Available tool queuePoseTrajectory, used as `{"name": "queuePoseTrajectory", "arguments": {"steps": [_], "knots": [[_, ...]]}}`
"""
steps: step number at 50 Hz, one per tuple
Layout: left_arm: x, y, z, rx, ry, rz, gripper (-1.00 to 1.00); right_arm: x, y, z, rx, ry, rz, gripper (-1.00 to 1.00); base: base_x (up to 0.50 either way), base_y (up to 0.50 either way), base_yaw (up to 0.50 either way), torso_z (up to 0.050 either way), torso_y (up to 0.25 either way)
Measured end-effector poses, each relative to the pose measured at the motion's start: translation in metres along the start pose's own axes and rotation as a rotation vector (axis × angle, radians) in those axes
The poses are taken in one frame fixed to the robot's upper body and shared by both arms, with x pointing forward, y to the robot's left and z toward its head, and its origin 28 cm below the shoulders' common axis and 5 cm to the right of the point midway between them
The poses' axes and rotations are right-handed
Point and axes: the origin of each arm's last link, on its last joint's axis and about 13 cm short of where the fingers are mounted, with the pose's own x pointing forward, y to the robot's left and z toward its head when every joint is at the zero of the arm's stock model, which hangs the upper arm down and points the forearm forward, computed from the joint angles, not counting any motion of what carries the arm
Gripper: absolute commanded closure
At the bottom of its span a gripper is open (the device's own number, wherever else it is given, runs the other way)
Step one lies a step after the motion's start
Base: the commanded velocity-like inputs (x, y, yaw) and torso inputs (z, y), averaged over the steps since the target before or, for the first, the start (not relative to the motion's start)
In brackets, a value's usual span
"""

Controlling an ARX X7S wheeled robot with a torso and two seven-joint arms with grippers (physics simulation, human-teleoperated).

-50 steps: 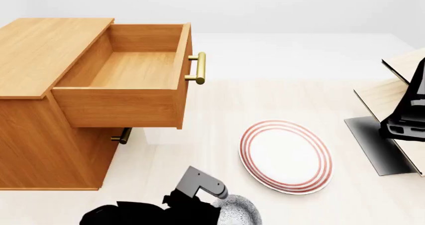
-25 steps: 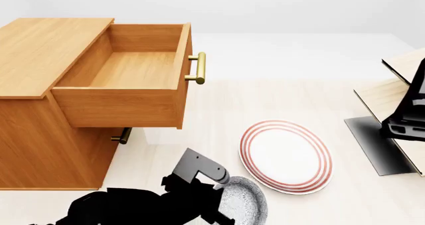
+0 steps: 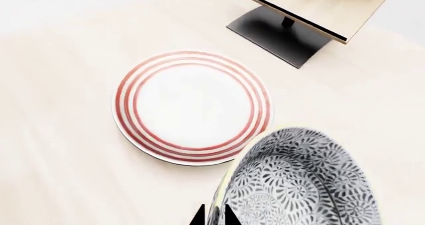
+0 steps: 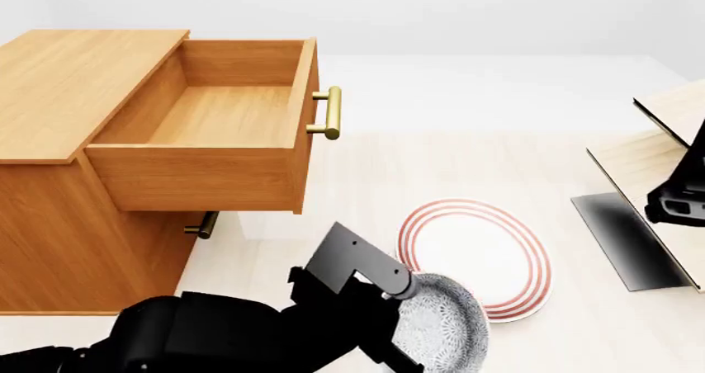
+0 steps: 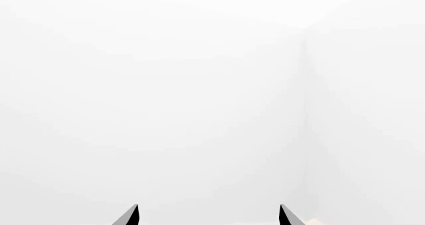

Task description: Open the top drawer of the cabinet and put the bowl in it.

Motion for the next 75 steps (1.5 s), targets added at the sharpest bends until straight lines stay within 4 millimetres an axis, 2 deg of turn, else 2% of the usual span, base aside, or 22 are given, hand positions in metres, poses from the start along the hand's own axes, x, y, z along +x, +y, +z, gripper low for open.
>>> {"name": "queuePoseTrajectory", "arguments": {"steps": [20,42,60,75], "knots": [[-0.014,-0.021,0.047,0.101,-0.081,-0.021,1.00,-0.003,-0.006,0.011,0.007,-0.025,-0.021,-1.00,0.00,0.00,0.00,0.000,0.000],[-0.053,-0.026,0.130,0.217,-0.256,0.067,1.00,-0.008,-0.012,0.020,0.014,-0.050,-0.037,-1.00,0.00,0.00,0.00,0.000,0.000],[-0.092,-0.009,0.202,0.203,-0.422,0.233,1.00,-0.010,-0.012,0.019,0.015,-0.051,-0.033,-1.00,0.00,0.00,0.00,0.000,0.001],[-0.110,0.020,0.241,0.075,-0.490,0.427,1.00,-0.010,-0.010,0.017,0.015,-0.044,-0.025,-1.00,0.00,0.00,0.00,0.000,0.000]]}}
